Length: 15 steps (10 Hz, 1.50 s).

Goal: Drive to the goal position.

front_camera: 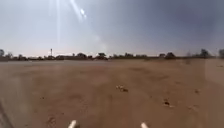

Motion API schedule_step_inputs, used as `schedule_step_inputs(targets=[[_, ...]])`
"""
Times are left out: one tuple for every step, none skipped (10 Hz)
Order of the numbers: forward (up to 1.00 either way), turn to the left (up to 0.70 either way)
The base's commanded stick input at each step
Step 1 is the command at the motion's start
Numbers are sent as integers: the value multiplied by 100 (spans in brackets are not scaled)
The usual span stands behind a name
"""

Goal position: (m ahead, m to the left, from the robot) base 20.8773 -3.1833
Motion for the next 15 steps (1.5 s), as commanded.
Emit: schedule_step_inputs(targets=[[50, 0], [50, 0], [50, 0], [50, 0], [50, 0], [50, 0], [50, 0], [50, 0], [50, 0], [50, 0], [50, 0], [50, 0], [50, 0], [50, 0], [50, 0]])
